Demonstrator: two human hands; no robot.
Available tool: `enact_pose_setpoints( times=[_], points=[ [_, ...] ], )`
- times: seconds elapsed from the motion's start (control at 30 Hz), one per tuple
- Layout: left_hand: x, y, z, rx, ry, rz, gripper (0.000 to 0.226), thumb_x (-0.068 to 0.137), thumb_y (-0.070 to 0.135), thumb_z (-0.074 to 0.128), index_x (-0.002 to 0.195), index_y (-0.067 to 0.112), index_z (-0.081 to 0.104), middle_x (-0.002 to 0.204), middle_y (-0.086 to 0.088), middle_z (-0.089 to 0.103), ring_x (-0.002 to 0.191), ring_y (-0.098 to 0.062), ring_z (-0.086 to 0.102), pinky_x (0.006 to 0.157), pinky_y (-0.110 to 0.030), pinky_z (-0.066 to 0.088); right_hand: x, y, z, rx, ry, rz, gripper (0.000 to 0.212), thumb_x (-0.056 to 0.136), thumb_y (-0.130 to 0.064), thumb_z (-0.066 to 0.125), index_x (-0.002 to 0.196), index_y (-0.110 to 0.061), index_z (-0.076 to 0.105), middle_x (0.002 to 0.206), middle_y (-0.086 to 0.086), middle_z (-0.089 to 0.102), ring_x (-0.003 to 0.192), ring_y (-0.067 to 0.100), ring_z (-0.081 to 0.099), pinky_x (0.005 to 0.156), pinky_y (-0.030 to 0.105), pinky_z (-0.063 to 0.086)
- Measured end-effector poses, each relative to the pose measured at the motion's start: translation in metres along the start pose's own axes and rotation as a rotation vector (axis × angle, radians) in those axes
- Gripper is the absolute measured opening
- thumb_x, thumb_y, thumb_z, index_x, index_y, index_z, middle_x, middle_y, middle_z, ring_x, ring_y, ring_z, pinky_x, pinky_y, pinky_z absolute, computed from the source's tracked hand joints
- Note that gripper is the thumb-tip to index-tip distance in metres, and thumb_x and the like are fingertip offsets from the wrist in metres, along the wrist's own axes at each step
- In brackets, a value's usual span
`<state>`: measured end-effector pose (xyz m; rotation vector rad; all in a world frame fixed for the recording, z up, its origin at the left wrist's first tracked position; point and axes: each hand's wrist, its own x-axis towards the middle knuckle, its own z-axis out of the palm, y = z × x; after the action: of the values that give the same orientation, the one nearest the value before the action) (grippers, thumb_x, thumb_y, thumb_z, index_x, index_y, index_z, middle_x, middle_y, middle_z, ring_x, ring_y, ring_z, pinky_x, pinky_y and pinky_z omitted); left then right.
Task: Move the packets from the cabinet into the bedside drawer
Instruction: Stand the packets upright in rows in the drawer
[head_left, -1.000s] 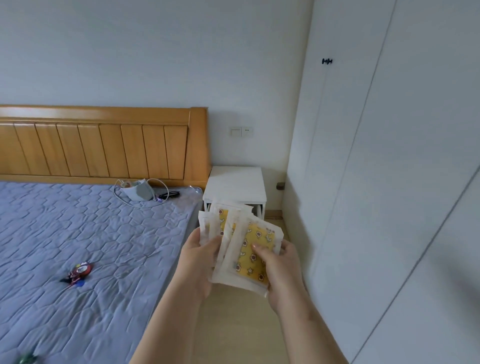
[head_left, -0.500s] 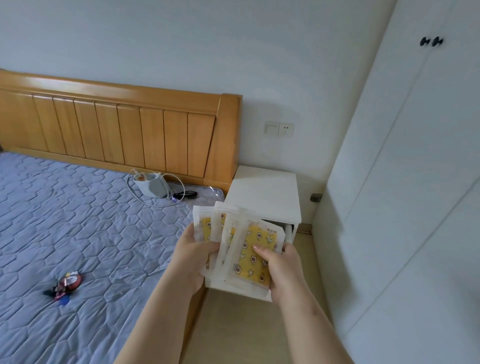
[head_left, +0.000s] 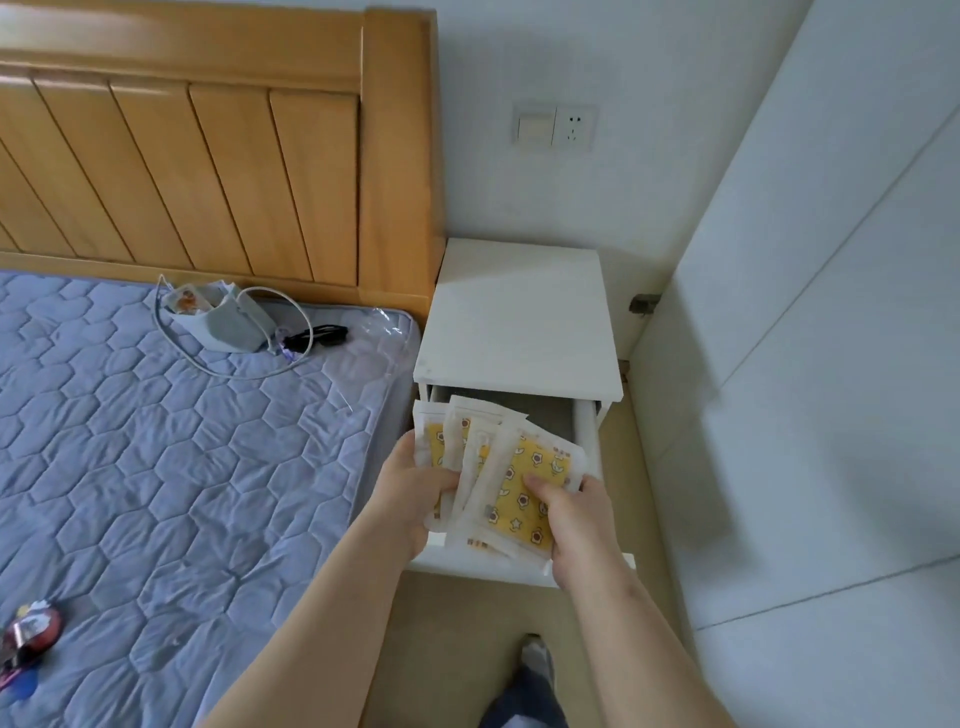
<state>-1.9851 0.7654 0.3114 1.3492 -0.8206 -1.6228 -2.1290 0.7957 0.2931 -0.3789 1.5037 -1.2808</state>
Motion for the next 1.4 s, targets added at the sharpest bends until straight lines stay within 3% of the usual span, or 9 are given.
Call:
enact_pose_setpoints(
  times=[0.27, 0.33, 0.43, 0.6, 0.8, 1.03, 1.2, 1.33, 1.4],
  points=[
    [0.102, -0.047, 0.032, 0.096, 0.103, -0.124, 0.026, 0.086, 0.000, 0.062, 0.092, 0.025, 0.062, 0.079, 0.003, 0.072, 0.075, -0.020, 0.070, 0.066, -0.040, 0.058, 0.119, 0.018, -0.006, -0.087, -0.008, 0.107, 0.034, 0.085, -0.008, 0.067, 0.115, -0.014, 0.052, 0.102, 0.002, 0.064, 0.084, 0.014, 0.063, 0.056, 0.025, 0.047],
    [0.137, -0.055, 0.045, 0.122, 0.138, -0.162, 0.028, 0.086, 0.002, 0.063, 0.102, 0.024, 0.060, 0.088, 0.001, 0.071, 0.083, -0.021, 0.069, 0.073, -0.044, 0.058, 0.160, 0.020, -0.008, -0.093, -0.022, 0.140, 0.035, 0.085, -0.009, 0.067, 0.116, -0.015, 0.052, 0.104, 0.002, 0.064, 0.086, 0.014, 0.063, 0.056, 0.026, 0.047],
    [0.195, -0.081, 0.058, 0.183, 0.147, -0.222, 0.034, 0.084, 0.000, 0.064, 0.104, 0.026, 0.057, 0.099, -0.001, 0.068, 0.095, -0.023, 0.065, 0.086, -0.047, 0.054, 0.223, 0.042, -0.012, -0.114, -0.015, 0.201, 0.037, 0.084, -0.008, 0.067, 0.118, -0.016, 0.053, 0.107, 0.002, 0.065, 0.091, 0.018, 0.064, 0.061, 0.029, 0.052],
    [0.266, -0.153, 0.064, 0.281, 0.129, -0.365, 0.026, 0.087, 0.002, 0.061, 0.092, 0.028, 0.060, 0.092, -0.001, 0.069, 0.090, -0.023, 0.067, 0.084, -0.047, 0.055, 0.295, 0.100, -0.029, -0.120, 0.074, 0.349, 0.037, 0.082, -0.002, 0.067, 0.115, -0.015, 0.055, 0.104, 0.006, 0.067, 0.093, 0.026, 0.066, 0.081, 0.047, 0.055],
    [0.288, -0.228, 0.050, 0.313, 0.140, -0.563, 0.028, 0.088, 0.004, 0.059, 0.096, 0.031, 0.058, 0.098, 0.000, 0.067, 0.092, -0.021, 0.064, 0.086, -0.047, 0.054, 0.317, 0.168, -0.046, -0.153, 0.136, 0.462, 0.022, 0.087, -0.004, 0.063, 0.087, -0.025, 0.057, 0.086, -0.004, 0.065, 0.081, 0.017, 0.064, 0.065, 0.033, 0.053],
    [0.286, -0.260, 0.027, 0.263, 0.188, -0.670, 0.035, 0.090, 0.001, 0.055, 0.111, 0.029, 0.056, 0.101, -0.001, 0.067, 0.091, -0.021, 0.065, 0.081, -0.045, 0.056, 0.318, 0.201, -0.042, -0.218, 0.124, 0.525, 0.019, 0.087, -0.004, 0.062, 0.097, -0.020, 0.063, 0.093, -0.001, 0.070, 0.087, 0.017, 0.067, 0.074, 0.037, 0.056],
    [0.304, -0.259, 0.028, 0.268, 0.151, -0.710, 0.032, 0.086, 0.001, 0.060, 0.103, 0.027, 0.060, 0.103, -0.004, 0.069, 0.099, -0.026, 0.065, 0.091, -0.052, 0.051, 0.331, 0.199, -0.041, -0.122, 0.193, 0.572, 0.019, 0.086, -0.004, 0.064, 0.095, -0.021, 0.060, 0.094, 0.000, 0.068, 0.082, 0.016, 0.065, 0.069, 0.034, 0.054],
    [0.327, -0.255, 0.032, 0.177, 0.204, -0.671, 0.031, 0.091, 0.012, 0.055, 0.118, 0.026, 0.059, 0.110, -0.002, 0.069, 0.104, -0.027, 0.064, 0.093, -0.053, 0.049, 0.353, 0.193, -0.034, -0.069, 0.192, 0.539, 0.024, 0.084, -0.004, 0.066, 0.101, -0.020, 0.062, 0.100, 0.003, 0.069, 0.091, 0.022, 0.066, 0.085, 0.047, 0.054],
    [0.343, -0.254, 0.034, 0.126, 0.234, -0.645, 0.029, 0.096, 0.016, 0.047, 0.120, 0.028, 0.058, 0.110, -0.002, 0.069, 0.102, -0.026, 0.066, 0.089, -0.053, 0.051, 0.369, 0.188, -0.029, -0.058, 0.179, 0.516, 0.028, 0.084, -0.006, 0.066, 0.109, -0.017, 0.062, 0.103, 0.003, 0.069, 0.093, 0.023, 0.067, 0.086, 0.049, 0.054]
  ],
)
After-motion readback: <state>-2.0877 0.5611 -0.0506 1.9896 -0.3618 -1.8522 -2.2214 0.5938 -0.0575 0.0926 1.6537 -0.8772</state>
